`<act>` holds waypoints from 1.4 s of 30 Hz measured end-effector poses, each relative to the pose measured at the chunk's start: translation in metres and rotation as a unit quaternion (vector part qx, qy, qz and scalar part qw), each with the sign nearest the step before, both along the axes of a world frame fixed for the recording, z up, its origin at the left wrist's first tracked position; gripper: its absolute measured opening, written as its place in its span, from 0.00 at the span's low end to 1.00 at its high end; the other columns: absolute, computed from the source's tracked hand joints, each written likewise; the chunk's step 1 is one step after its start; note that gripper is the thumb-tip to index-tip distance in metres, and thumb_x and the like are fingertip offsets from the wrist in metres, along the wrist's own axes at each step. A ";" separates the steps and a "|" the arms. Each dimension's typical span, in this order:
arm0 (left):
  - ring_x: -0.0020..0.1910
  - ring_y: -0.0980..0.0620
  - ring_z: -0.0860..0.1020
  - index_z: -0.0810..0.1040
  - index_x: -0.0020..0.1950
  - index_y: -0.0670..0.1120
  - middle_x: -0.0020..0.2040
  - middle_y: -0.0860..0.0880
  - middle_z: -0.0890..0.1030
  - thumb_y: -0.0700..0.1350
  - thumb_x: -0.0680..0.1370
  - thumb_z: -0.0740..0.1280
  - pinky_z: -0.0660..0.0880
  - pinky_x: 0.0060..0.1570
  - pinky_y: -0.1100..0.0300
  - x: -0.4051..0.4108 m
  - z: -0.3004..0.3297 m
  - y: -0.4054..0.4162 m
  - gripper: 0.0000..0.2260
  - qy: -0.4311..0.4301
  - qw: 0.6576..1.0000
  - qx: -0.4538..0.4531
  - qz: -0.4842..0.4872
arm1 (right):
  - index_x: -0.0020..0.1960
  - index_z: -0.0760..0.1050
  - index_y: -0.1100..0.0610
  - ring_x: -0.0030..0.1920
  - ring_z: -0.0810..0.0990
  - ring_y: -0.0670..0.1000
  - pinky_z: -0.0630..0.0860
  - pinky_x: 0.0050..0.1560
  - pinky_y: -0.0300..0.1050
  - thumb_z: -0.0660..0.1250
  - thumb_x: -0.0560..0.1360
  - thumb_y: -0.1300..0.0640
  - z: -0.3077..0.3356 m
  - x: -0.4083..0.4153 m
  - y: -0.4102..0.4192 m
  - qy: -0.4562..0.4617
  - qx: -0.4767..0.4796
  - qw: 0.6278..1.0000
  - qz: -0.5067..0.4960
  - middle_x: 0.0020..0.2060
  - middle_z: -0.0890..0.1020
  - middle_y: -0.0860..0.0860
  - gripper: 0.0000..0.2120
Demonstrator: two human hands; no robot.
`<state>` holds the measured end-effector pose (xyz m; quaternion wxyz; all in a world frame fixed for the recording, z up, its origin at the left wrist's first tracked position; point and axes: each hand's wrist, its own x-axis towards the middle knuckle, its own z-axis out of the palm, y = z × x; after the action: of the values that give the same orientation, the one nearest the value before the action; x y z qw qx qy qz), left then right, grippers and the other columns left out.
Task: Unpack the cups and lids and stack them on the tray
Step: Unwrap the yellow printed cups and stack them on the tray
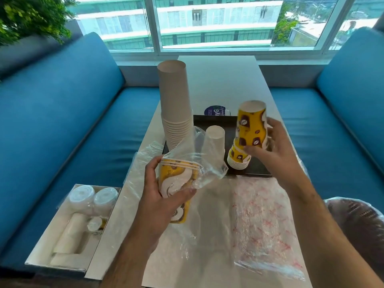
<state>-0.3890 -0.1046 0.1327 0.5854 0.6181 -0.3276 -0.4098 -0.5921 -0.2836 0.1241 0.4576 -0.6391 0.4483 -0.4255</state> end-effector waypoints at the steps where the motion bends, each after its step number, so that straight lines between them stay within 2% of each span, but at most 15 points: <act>1: 0.54 0.58 0.81 0.66 0.61 0.75 0.55 0.62 0.79 0.56 0.56 0.78 0.80 0.45 0.62 0.001 -0.001 0.000 0.38 0.001 1.000 0.001 0.000 | 0.67 0.65 0.42 0.58 0.79 0.45 0.77 0.53 0.40 0.79 0.69 0.59 -0.002 0.000 -0.007 0.008 -0.013 1.000 -0.027 0.59 0.78 0.43 0.34; 5: 0.55 0.56 0.80 0.65 0.59 0.78 0.56 0.64 0.77 0.56 0.57 0.76 0.78 0.41 0.66 0.003 -0.001 -0.003 0.36 -0.007 1.000 0.005 0.001 | 0.72 0.62 0.51 0.60 0.76 0.48 0.74 0.55 0.40 0.80 0.69 0.54 -0.013 0.007 -0.031 0.062 -0.033 0.992 -0.108 0.65 0.76 0.48 0.38; 7: 0.55 0.57 0.80 0.65 0.57 0.78 0.55 0.64 0.77 0.56 0.57 0.76 0.78 0.41 0.66 0.005 -0.001 -0.003 0.35 -0.011 1.000 0.008 0.001 | 0.72 0.64 0.52 0.60 0.75 0.48 0.75 0.57 0.43 0.81 0.68 0.52 -0.023 0.012 -0.042 0.082 -0.028 0.988 -0.125 0.64 0.76 0.48 0.40; 10: 0.54 0.59 0.79 0.64 0.58 0.77 0.56 0.66 0.75 0.57 0.57 0.75 0.77 0.40 0.69 0.005 -0.001 -0.004 0.35 -0.017 1.000 0.015 -0.003 | 0.69 0.68 0.53 0.61 0.76 0.52 0.78 0.62 0.53 0.83 0.64 0.46 -0.040 0.021 -0.053 0.142 -0.042 0.977 -0.152 0.62 0.77 0.51 0.40; 12: 0.55 0.58 0.78 0.64 0.58 0.78 0.56 0.66 0.74 0.58 0.58 0.75 0.76 0.38 0.71 0.007 -0.002 -0.005 0.34 -0.023 1.000 0.020 -0.007 | 0.68 0.68 0.55 0.60 0.75 0.51 0.77 0.62 0.51 0.83 0.63 0.47 -0.047 0.028 -0.058 0.156 -0.040 0.972 -0.169 0.60 0.76 0.53 0.40; 15: 0.56 0.57 0.78 0.64 0.54 0.82 0.58 0.64 0.75 0.60 0.56 0.76 0.77 0.38 0.71 0.009 -0.003 -0.006 0.34 -0.030 0.999 0.024 -0.013 | 0.68 0.66 0.56 0.58 0.74 0.48 0.74 0.57 0.44 0.83 0.64 0.49 -0.053 0.036 -0.063 0.139 -0.014 0.975 -0.172 0.60 0.76 0.52 0.40; 17: 0.56 0.57 0.79 0.64 0.53 0.83 0.59 0.64 0.76 0.61 0.55 0.76 0.78 0.39 0.70 0.010 -0.003 -0.006 0.34 -0.030 0.999 0.025 -0.018 | 0.69 0.64 0.54 0.60 0.75 0.50 0.76 0.61 0.49 0.83 0.64 0.49 -0.057 0.039 -0.066 0.133 0.004 0.976 -0.173 0.62 0.77 0.52 0.41; 21: 0.51 0.68 0.78 0.64 0.54 0.82 0.53 0.71 0.75 0.59 0.57 0.76 0.76 0.38 0.73 0.015 -0.006 -0.008 0.34 -0.028 0.999 0.024 -0.027 | 0.71 0.67 0.53 0.63 0.77 0.53 0.77 0.64 0.56 0.83 0.62 0.45 -0.067 0.046 -0.069 0.133 0.017 0.974 -0.185 0.62 0.77 0.52 0.43; 23: 0.53 0.66 0.78 0.63 0.55 0.82 0.54 0.70 0.75 0.60 0.57 0.76 0.77 0.40 0.72 0.018 -0.007 -0.008 0.34 -0.030 0.999 0.027 -0.029 | 0.70 0.69 0.53 0.63 0.77 0.54 0.78 0.64 0.57 0.83 0.61 0.44 -0.072 0.049 -0.071 0.125 0.033 0.973 -0.191 0.62 0.77 0.52 0.43; 28: 0.51 0.73 0.75 0.63 0.55 0.82 0.49 0.76 0.73 0.60 0.57 0.75 0.75 0.38 0.74 0.022 -0.007 -0.013 0.33 -0.028 0.999 0.028 -0.037 | 0.72 0.66 0.49 0.63 0.77 0.53 0.75 0.66 0.56 0.75 0.72 0.44 -0.071 0.050 -0.075 0.026 0.115 0.979 -0.166 0.63 0.78 0.50 0.33; 32: 0.55 0.63 0.77 0.63 0.56 0.80 0.54 0.71 0.73 0.60 0.58 0.75 0.76 0.39 0.73 0.024 -0.007 -0.016 0.34 -0.032 0.998 0.034 -0.033 | 0.74 0.63 0.47 0.64 0.76 0.54 0.73 0.67 0.56 0.69 0.78 0.48 -0.066 0.044 -0.077 0.003 0.137 0.982 -0.131 0.63 0.76 0.49 0.27; 36: 0.53 0.64 0.77 0.63 0.58 0.78 0.53 0.73 0.72 0.58 0.60 0.75 0.75 0.37 0.75 0.024 -0.005 -0.019 0.33 -0.033 0.998 0.036 -0.035 | 0.74 0.64 0.47 0.63 0.76 0.54 0.73 0.67 0.57 0.66 0.79 0.54 -0.060 0.040 -0.075 0.027 0.129 0.987 -0.093 0.62 0.76 0.49 0.25; 40: 0.54 0.62 0.76 0.62 0.57 0.79 0.49 0.76 0.71 0.59 0.60 0.74 0.74 0.35 0.75 0.024 -0.005 -0.021 0.32 -0.034 0.998 0.044 -0.033 | 0.73 0.65 0.50 0.62 0.77 0.54 0.75 0.66 0.58 0.70 0.77 0.57 -0.057 0.038 -0.072 0.067 0.096 0.989 -0.091 0.63 0.77 0.50 0.27; 42: 0.55 0.60 0.76 0.62 0.56 0.81 0.52 0.74 0.71 0.60 0.59 0.75 0.75 0.36 0.74 0.024 -0.006 -0.022 0.33 -0.040 0.998 0.046 -0.031 | 0.72 0.66 0.50 0.62 0.77 0.54 0.76 0.65 0.57 0.74 0.75 0.55 -0.058 0.038 -0.070 0.076 0.073 0.990 -0.096 0.64 0.77 0.51 0.29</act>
<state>-0.3648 -0.1266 0.1264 0.5296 0.6502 -0.3504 -0.4172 -0.5541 -0.3537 0.0666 0.4248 -0.5888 0.5704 -0.3840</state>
